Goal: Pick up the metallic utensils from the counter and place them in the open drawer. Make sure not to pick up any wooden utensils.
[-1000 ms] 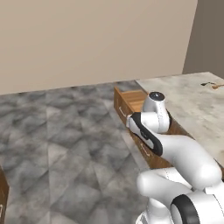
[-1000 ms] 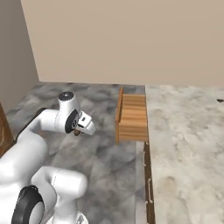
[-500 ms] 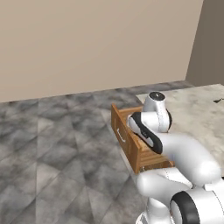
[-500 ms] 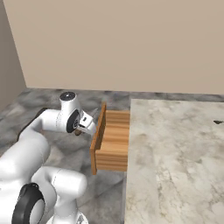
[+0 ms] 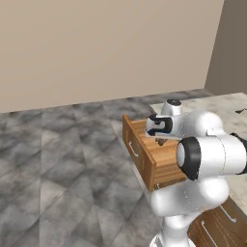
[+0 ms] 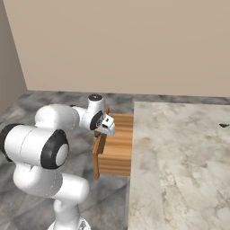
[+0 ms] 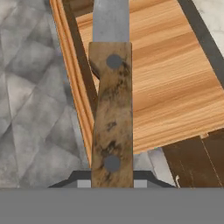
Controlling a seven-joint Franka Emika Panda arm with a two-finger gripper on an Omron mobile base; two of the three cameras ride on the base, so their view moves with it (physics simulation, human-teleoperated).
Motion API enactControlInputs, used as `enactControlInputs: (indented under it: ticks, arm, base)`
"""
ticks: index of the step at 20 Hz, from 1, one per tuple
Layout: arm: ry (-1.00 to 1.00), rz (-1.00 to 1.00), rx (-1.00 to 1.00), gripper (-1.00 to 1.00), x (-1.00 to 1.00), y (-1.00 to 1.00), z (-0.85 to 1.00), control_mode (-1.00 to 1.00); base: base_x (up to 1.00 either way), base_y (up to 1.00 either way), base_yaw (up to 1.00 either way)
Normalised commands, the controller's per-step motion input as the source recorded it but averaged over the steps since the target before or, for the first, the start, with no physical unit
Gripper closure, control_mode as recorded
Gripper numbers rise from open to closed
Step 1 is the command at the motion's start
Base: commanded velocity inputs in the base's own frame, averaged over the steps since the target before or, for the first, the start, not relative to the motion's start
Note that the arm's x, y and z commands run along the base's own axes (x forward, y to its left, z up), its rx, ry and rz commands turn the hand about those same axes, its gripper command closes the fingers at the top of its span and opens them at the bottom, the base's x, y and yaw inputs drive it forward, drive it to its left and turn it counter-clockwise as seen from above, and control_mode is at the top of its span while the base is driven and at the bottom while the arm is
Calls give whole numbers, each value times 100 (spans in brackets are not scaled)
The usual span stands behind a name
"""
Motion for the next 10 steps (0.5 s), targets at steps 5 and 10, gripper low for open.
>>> enactControlInputs:
  ticks: [5, 10]
  arm:
    - [0, 11, -2, 100, 68, -39, -84, -100]
    - [0, 4, 0, 100, 48, -29, -31, -100]
  base:
    - [0, 0, 0]
    - [0, 0, 0]
